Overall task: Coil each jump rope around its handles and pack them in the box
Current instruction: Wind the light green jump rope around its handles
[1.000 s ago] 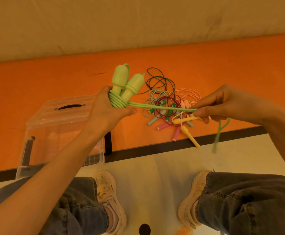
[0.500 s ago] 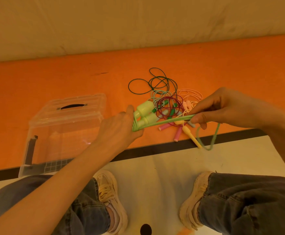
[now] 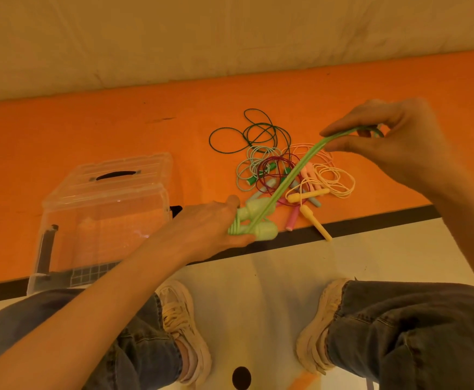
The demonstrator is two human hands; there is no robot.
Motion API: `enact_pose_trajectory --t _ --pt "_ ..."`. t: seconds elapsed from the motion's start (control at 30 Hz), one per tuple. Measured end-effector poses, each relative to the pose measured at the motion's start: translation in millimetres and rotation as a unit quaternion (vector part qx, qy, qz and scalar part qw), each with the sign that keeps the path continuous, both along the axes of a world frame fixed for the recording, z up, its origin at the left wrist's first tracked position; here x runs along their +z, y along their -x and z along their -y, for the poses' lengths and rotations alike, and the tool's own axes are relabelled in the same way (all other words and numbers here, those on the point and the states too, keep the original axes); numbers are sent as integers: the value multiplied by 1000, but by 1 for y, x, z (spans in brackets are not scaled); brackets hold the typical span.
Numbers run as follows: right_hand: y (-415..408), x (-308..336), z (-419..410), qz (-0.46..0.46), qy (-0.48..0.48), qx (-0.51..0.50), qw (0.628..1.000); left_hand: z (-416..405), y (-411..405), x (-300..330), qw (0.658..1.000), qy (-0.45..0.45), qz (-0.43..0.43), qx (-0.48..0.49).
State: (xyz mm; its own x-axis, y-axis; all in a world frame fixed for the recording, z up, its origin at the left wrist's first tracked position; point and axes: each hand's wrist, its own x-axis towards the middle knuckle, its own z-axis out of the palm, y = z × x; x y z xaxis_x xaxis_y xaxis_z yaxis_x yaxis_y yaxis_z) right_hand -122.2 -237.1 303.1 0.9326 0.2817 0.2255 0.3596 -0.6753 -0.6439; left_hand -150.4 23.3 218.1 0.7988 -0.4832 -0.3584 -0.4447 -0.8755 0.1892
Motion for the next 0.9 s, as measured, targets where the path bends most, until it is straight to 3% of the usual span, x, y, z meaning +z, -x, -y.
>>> enact_pose_trajectory --t 0.27,0.5,0.77,0.9 --pt "-9 -14 -5 24 -17 -10 1000 8 12 7 996 40 -70 -37" --pt "-12 -23 -8 0 -25 -17 1000 12 14 10 977 151 -46 -141" --pt "-18 -30 -9 -30 -49 -63 996 13 12 20 949 284 2 -133" --pt "-20 -31 -9 -40 -71 -76 994 19 19 26 949 283 -9 -139"
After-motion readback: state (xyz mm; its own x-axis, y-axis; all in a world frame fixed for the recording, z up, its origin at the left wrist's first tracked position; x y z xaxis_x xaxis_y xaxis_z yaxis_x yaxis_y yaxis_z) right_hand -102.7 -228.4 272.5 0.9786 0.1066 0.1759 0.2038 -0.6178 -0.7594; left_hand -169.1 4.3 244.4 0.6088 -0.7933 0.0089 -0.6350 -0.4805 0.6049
